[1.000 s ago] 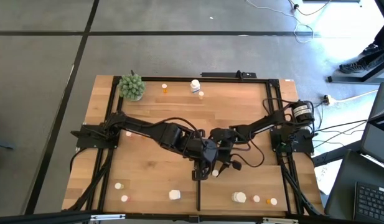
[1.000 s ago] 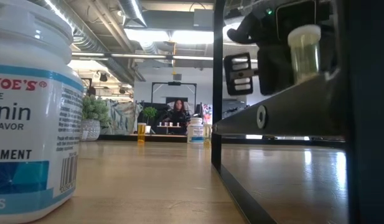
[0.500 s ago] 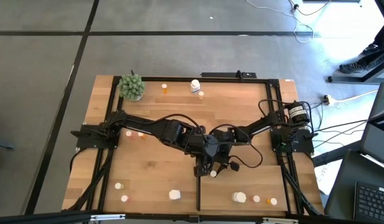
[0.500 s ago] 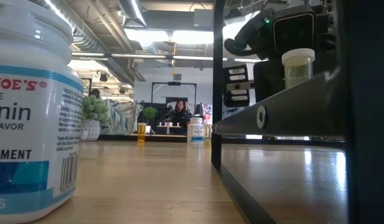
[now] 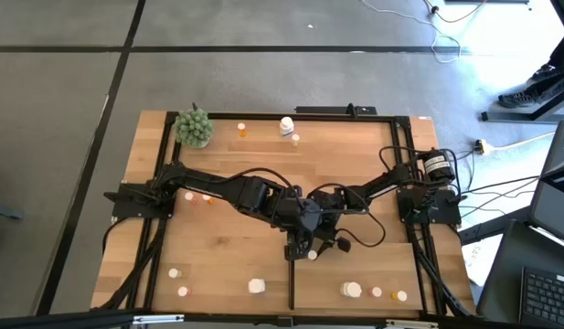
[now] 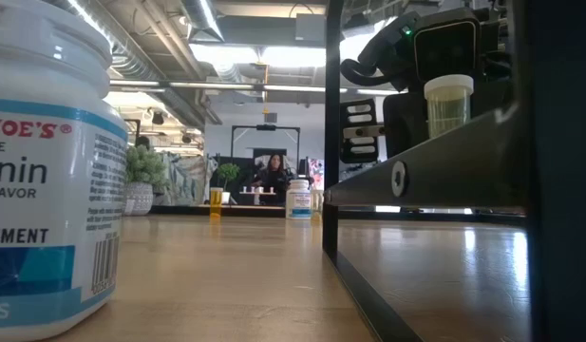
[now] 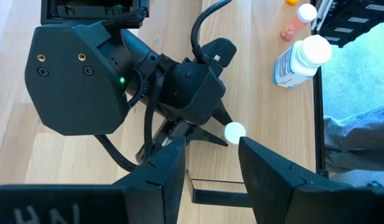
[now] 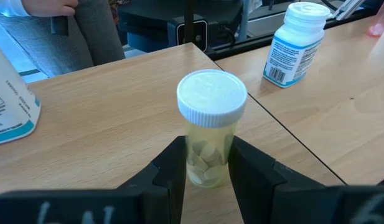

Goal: Pick and place medicine bottles onto shelf by color
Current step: Put the middle yellow pill bottle on the shelf

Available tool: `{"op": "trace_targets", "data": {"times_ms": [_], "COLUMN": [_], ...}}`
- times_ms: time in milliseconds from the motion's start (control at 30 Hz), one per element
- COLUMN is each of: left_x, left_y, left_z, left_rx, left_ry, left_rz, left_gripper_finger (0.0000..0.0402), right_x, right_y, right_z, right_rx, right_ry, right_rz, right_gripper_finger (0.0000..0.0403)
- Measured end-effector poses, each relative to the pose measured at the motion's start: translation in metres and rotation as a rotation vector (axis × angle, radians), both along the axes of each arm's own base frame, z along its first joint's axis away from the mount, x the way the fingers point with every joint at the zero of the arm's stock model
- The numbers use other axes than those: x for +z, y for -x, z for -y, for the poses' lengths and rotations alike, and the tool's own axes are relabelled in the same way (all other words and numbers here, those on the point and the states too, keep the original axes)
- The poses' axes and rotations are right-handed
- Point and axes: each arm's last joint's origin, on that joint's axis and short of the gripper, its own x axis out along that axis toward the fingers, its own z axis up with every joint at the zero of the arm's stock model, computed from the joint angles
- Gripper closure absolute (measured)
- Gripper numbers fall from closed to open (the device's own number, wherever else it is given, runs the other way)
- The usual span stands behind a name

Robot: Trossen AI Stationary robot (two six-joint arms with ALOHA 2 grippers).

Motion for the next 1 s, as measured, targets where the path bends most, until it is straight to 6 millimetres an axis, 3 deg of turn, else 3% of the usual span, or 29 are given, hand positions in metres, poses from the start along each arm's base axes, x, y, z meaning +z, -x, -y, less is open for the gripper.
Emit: {"op": "trace_targets", "data": {"times_ms": [300, 700, 1000], "left_x": [0.000, 0.000, 0.000], "left_y": [0.000, 0.000, 0.000], "left_z": [0.000, 0.000, 0.000], "left_rx": [0.000, 0.000, 0.000], "left_ry": [0.000, 0.000, 0.000], "left_rz": [0.000, -0.001, -0.002], "left_gripper_finger": [0.0260, 0.0260, 0.0260], "right_x": [0.000, -0.003, 0.015], "right_y": [0.000, 0.001, 0.001], "right_z": [0.000, 0.001, 0.001], "right_rx": [-0.005, -0.018, -0.037], "right_ry": [0.003, 0.020, -0.023], "right_rz": [-0.002, -0.015, -0.008], "right_gripper_finger": [0.0285, 0.0223, 0.0222]}}
